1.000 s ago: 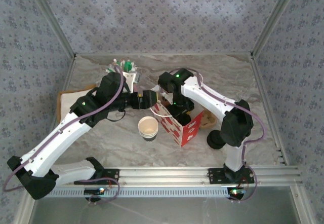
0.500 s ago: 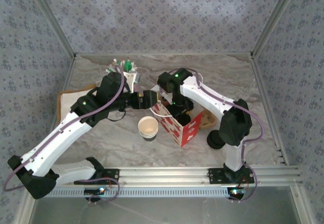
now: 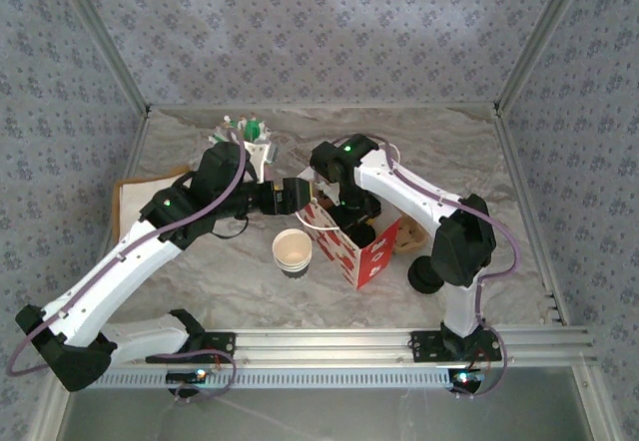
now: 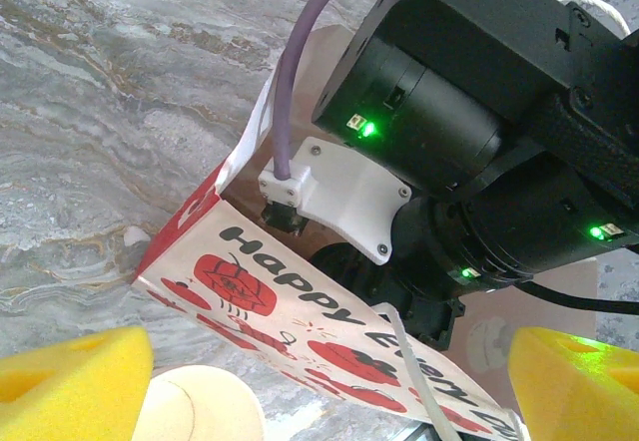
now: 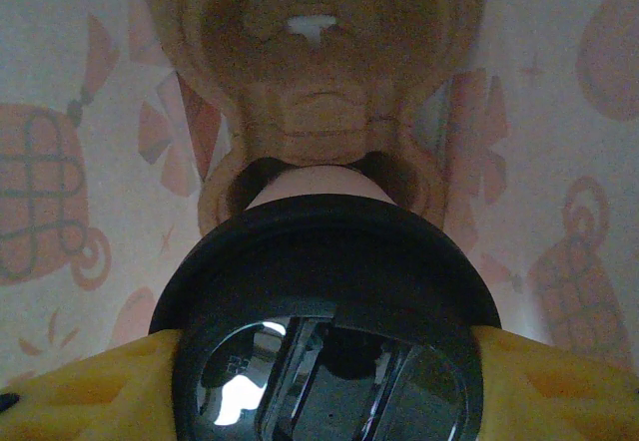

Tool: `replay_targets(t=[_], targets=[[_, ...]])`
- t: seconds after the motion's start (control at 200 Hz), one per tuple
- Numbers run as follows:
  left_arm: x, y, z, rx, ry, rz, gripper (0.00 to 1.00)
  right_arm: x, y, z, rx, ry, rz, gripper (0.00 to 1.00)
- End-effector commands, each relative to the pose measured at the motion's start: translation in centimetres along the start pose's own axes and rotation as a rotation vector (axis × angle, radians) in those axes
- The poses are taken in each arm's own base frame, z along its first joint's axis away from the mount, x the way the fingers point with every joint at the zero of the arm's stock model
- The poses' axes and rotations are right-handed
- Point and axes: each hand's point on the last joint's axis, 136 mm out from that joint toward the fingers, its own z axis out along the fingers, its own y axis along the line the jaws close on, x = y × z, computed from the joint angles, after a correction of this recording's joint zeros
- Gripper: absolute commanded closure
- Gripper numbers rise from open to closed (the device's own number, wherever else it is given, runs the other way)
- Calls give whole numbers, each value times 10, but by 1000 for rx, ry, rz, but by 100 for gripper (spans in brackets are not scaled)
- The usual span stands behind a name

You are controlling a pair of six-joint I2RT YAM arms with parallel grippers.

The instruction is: Pack the takeout coffee

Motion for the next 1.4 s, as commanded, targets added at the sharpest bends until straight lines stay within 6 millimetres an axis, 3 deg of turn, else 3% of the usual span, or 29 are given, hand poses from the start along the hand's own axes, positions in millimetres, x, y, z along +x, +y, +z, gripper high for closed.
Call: replay_targets(t=[0.0,0.385,0.969,1.394], targets=[[-11,-10,-6,22,-36,28,8,0,5,7,-22,35,-22,37],[-10,-9,-5,21,-35,29,8,-3,5,20,-39,50,-30,36],[-10,-9,-5,21,-35,26,8,-5,4,22,-45,43,-32,36],[-10,-9,-5,20,-34,25,8,-7,5,41,-51,58,-34,36]])
